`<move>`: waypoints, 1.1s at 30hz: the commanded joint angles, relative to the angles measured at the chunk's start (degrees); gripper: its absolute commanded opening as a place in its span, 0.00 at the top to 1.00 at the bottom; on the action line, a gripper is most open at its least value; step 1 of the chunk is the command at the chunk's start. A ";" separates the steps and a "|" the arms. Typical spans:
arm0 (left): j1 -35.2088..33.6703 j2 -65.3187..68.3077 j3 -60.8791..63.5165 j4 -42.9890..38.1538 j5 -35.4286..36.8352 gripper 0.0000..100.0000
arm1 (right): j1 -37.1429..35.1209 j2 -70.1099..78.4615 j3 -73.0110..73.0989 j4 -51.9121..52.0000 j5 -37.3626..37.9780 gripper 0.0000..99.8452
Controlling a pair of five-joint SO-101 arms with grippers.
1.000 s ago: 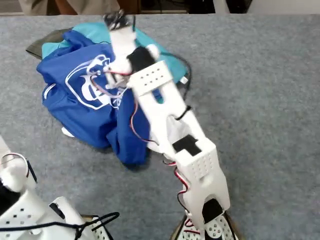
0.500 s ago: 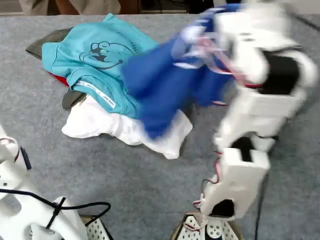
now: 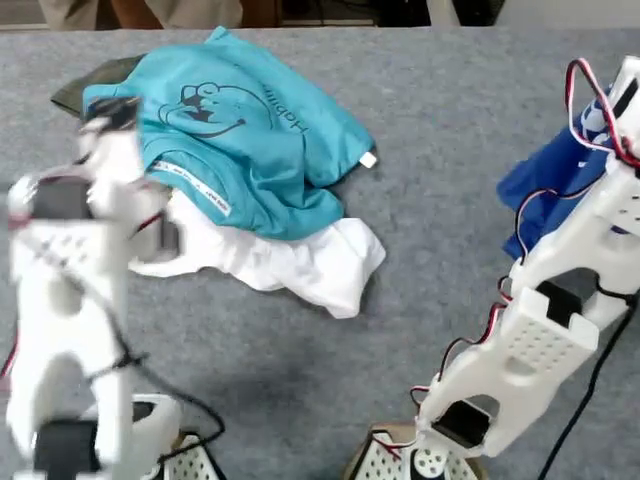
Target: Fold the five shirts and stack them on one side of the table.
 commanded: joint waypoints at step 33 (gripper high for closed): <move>-47.38 76.97 -96.70 0.70 -7.74 0.98 | -0.13 3.56 -2.07 0.88 0.26 1.00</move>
